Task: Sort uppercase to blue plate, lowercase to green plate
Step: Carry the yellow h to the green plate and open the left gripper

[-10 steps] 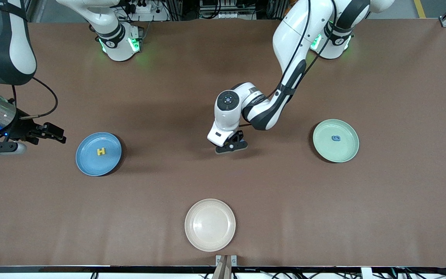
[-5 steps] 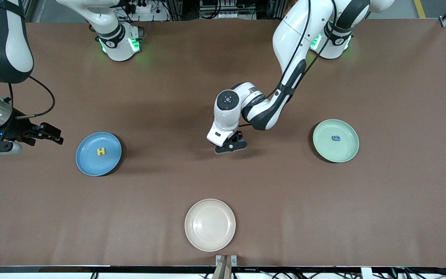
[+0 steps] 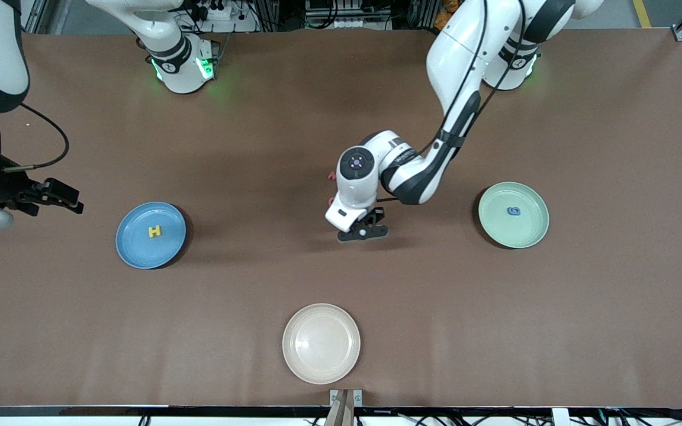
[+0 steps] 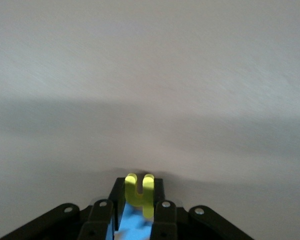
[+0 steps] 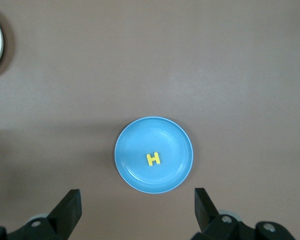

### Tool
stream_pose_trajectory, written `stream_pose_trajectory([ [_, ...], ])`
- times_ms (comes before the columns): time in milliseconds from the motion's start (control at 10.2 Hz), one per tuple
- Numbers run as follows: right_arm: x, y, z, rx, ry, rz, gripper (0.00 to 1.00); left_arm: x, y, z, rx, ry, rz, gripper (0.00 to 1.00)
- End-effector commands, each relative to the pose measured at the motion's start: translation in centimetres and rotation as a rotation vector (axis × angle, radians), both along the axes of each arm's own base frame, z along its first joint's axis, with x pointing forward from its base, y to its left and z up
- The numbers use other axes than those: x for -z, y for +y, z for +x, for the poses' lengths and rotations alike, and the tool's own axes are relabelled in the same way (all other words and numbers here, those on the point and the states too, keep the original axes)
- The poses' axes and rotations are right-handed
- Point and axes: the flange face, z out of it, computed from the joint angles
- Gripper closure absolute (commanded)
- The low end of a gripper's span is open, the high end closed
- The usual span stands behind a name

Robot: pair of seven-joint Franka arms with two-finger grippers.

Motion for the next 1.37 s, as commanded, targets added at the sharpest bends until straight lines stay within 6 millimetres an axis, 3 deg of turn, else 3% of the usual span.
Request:
stream_pose_trajectory([
  [0,-2.6,-0.8,-1.4,0.001,0.012,-0.054,0.00,-4.2,5.1,2.1,0.106,0.060,0.073,1.00],
  [390,-6.2,-1.3,-2.4,0.009,-0.016,-0.049,0.00,-4.2,15.4,2.0,0.204,0.169,0.131,1.00],
  [586,-7.3,-1.4,-2.6,0.019,-0.007,-0.041,0.00,-4.2,20.0,1.4,0.251,0.219,0.143,1.00],
  [878,-8.4,-0.7,-2.3,0.006,-0.032,-0.039,0.00,-5.6,27.5,1.1,0.334,0.261,0.175,1.00],
  [1269,-8.6,1.6,-2.2,-0.032,-0.037,-0.038,0.00,-5.6,34.4,1.8,0.305,0.285,0.192,1.00],
])
